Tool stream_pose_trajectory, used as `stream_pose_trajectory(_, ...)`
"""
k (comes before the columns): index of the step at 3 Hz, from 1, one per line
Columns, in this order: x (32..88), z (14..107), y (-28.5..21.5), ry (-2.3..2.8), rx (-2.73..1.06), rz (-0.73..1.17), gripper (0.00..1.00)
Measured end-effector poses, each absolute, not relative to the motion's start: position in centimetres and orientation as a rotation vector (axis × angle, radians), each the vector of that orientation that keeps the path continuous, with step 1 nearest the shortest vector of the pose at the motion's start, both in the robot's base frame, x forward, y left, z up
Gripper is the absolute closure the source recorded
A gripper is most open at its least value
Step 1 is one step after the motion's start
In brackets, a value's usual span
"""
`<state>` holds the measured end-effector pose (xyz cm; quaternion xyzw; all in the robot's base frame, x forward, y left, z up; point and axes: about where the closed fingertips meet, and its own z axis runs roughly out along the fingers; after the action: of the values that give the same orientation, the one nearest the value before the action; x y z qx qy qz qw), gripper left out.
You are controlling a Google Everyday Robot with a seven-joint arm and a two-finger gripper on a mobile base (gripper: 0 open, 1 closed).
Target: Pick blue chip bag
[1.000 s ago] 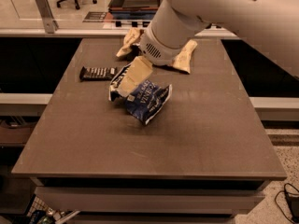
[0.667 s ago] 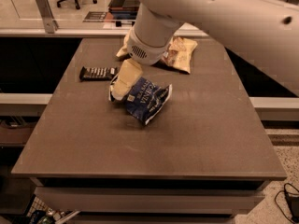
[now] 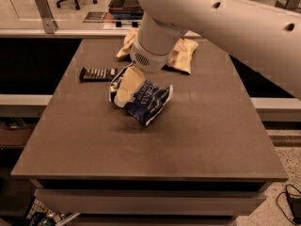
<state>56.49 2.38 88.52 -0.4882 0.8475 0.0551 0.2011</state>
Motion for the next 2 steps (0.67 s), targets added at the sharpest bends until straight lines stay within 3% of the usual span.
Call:
stream_pose_trajectory(1,56.63,85.45,2.03,2.405,-1.323,0.228,0.00)
stream_pose_trajectory(2,56.61,85.43,2.12,2.403,-1.324,0.228,0.17)
